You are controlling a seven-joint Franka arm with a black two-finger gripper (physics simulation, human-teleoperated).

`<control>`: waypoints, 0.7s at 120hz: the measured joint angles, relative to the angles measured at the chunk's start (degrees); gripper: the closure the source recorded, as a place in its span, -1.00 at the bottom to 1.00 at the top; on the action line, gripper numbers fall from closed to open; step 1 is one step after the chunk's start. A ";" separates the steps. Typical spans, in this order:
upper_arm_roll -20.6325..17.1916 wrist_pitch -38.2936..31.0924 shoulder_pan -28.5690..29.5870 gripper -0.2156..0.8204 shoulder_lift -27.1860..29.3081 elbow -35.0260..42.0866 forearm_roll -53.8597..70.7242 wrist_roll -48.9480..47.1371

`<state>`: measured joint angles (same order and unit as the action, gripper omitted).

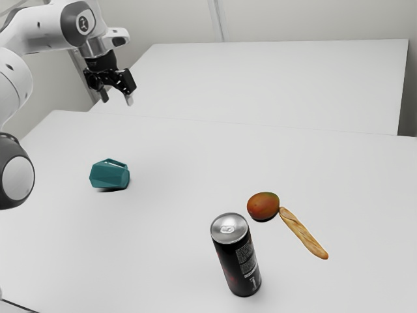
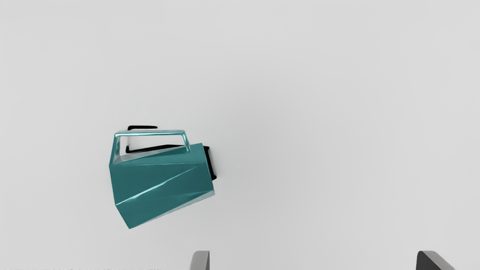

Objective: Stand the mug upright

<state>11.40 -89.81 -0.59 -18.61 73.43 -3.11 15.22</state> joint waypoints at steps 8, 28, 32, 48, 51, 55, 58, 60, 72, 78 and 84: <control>0.24 0.01 -0.03 -0.58 0.04 0.17 0.10 0.04; 0.72 0.42 0.02 -0.58 0.45 1.61 0.50 0.12; 0.72 0.32 -0.02 -0.58 0.64 2.47 0.12 0.10; 1.66 -0.81 -1.28 -0.58 2.78 8.89 -0.73 0.06; 2.55 -1.17 -1.53 -0.58 3.42 10.34 -1.04 0.20; 4.56 -1.59 -2.30 -0.58 4.03 12.08 -1.78 0.49; 6.12 -1.87 -2.76 -0.58 4.33 13.20 -2.46 0.77; 6.92 -2.05 -2.89 -0.58 4.49 13.89 -2.87 0.97; 10.48 -3.15 -3.36 -0.58 5.20 17.46 -5.21 2.44; 12.07 -4.30 -3.43 -0.58 5.31 19.50 -6.51 3.43; 13.66 -5.57 -3.36 -0.58 5.30 21.26 -7.94 4.60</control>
<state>25.06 -95.38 -3.95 -13.31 94.69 -11.06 19.83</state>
